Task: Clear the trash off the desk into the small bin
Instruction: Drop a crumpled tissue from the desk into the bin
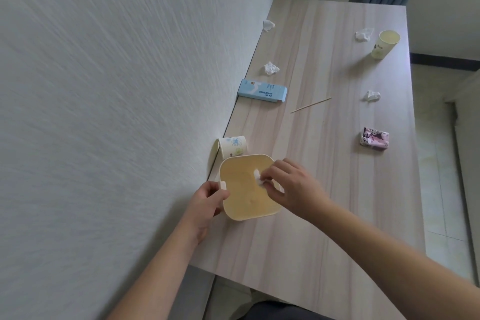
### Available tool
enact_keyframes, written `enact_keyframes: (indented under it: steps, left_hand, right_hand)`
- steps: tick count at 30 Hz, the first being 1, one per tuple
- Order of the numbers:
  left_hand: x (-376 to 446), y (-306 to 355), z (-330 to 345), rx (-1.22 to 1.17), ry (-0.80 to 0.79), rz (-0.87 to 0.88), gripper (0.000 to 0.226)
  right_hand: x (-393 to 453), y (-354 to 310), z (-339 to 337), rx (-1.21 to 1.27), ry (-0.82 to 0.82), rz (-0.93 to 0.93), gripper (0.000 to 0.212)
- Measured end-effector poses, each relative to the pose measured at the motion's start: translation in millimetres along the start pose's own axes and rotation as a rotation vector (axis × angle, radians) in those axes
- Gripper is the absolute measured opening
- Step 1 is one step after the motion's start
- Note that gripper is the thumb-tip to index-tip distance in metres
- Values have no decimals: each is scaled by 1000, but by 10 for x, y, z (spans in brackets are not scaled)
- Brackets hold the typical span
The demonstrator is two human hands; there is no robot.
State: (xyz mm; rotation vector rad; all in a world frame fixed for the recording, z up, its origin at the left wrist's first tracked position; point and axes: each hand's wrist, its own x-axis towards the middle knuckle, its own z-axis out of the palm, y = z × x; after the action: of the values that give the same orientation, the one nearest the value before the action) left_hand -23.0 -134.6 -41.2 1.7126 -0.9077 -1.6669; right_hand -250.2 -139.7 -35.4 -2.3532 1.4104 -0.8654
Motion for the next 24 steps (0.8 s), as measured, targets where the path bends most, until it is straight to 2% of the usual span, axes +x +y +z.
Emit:
enact_keyframes:
  steps: [5, 10, 13, 15, 18, 21, 24]
  left_hand:
    - [16, -36, -106, -36, 16, -3, 36]
    - [-34, -67, -234, -40, 2, 4, 37]
    - [-95, -83, -315, -71, -19, 11, 32]
    - [-136, -99, -360, -92, -18, 11, 31]
    - [-190, -151, -402, -125, 8, -1, 37]
    - [-229, -208, -450, -164, 38, -12, 38]
    - [-256, -253, -506, -196, 50, -17, 30]
  right_hand:
    - [77, 4, -4, -5, -75, -45, 22]
    - [408, 89, 12, 45, 65, 109, 23]
    - [708, 229, 169, 87, 60, 217, 17]
    - [912, 350, 337, 66, -34, 240, 14]
    - [1166, 483, 588, 21, -259, 293, 18]
    - [1328, 495, 802, -6, -381, 325, 23]
    - [1410, 487, 1022, -66, -538, 363, 47]
